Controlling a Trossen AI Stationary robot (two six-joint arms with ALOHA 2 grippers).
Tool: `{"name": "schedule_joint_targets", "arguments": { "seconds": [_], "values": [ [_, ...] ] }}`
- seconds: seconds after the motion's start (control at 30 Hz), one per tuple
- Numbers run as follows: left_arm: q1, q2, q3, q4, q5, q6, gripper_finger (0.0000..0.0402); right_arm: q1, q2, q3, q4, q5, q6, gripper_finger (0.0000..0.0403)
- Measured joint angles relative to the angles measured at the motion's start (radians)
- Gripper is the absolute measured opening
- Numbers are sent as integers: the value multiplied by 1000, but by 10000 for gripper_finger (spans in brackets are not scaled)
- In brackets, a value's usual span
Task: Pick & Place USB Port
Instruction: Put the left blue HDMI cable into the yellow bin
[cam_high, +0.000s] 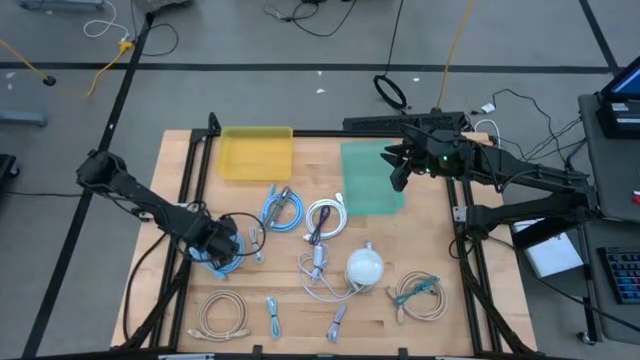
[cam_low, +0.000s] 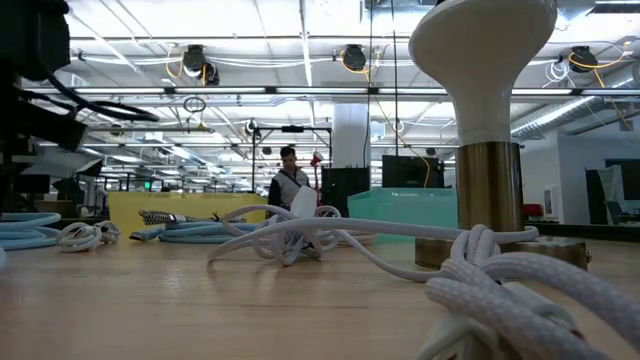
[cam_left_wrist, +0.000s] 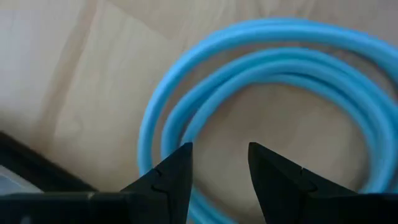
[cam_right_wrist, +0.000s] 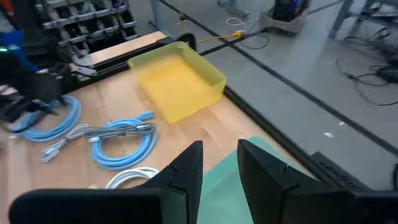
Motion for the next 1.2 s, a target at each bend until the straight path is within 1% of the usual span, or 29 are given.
{"name": "schedule_joint_targets", "arguments": {
  "seconds": [0.2, 0.33, 0.4, 0.53, 0.63, 0.7, 0.77, 0.87, 0.97, 1.07, 1.2],
  "values": [
    [42, 0, -12, 30, -60, -54, 159, 0, 0, 0, 9, -24, 6, 95],
    [99, 27, -12, 35, -80, -87, 156, 0, 0, 0, 14, -24, 6, 94],
    [135, 54, -12, 53, -71, -84, 140, 0, 0, 0, 19, -24, 6, 94],
    [203, 86, -3, 98, -34, -40, 84, 0, 0, 0, 51, -31, 6, 96],
    [241, 92, 47, 168, -8, -30, 49, -1, 0, 0, 69, -74, 6, 94],
    [262, 91, 91, 176, 11, -23, 37, -1, 0, 0, 76, -80, 6, 93],
    [273, 91, 134, 171, 26, -22, 37, 0, 0, 0, 84, -82, 14, 94],
    [272, 90, 188, 172, 68, -22, 63, -2, 0, 0, 100, -102, 24, 95],
    [273, 90, 202, 163, 82, -25, 111, -2, 0, 0, 103, -103, 29, 94],
    [270, 90, 202, 100, 79, -11, 165, -2, 0, 0, 97, -103, 32, 93],
    [266, 90, 202, 17, 43, 70, 224, -1, 0, 0, 81, -103, 36, 94]
  ]
}}
